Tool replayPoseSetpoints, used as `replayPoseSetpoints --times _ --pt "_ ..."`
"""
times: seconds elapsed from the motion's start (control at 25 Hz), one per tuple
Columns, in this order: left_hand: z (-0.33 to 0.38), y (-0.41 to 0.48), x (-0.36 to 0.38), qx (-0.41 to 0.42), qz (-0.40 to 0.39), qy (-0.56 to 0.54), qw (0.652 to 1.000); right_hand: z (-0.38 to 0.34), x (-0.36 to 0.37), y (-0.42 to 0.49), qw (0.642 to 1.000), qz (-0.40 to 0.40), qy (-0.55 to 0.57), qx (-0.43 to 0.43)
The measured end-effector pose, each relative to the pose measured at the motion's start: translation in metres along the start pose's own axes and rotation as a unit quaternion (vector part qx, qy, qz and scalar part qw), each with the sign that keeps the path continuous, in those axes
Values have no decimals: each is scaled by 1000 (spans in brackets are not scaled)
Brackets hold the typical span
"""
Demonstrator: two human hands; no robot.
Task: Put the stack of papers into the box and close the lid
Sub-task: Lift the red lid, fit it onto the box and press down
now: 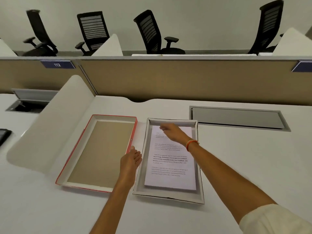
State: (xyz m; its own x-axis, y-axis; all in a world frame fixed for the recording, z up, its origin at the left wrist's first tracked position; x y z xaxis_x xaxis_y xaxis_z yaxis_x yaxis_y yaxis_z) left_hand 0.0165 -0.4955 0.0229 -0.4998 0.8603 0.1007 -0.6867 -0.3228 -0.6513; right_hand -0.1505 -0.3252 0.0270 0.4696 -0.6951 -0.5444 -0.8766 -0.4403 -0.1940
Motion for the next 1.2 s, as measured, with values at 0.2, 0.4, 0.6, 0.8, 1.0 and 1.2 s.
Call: replayPoseSetpoints --times 0.2,0.4,0.6,0.8,1.0,1.2 --pt "37 22 -78 147 99 134 975 -18 44 -26 991 2 131 36" --pt "68 39 -151 200 184 261 926 -32 91 -39 974 -4 224 38" --pt "81 61 -224 192 271 384 862 -39 144 -42 974 -10 220 59" --pt "81 77 -271 155 303 412 845 -34 173 -41 980 -16 176 89" --pt "74 106 -290 131 293 425 846 -35 193 -34 984 -8 137 117" --pt "67 127 -298 106 284 453 839 -35 223 -34 980 -12 161 120"
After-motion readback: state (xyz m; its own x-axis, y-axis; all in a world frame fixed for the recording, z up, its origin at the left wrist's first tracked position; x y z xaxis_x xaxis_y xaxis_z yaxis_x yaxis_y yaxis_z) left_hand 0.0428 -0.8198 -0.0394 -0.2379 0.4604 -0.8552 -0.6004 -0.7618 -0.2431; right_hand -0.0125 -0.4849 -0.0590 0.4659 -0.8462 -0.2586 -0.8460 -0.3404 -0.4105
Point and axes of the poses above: each hand's wrist, its own y-axis towards the middle knuckle, its own x-axis out of the palm, z = x × y, the point moved 7 cm from there along y, towards the middle knuckle, and after that the axes turned 5 degrees about -x, right-handed, at the moved point
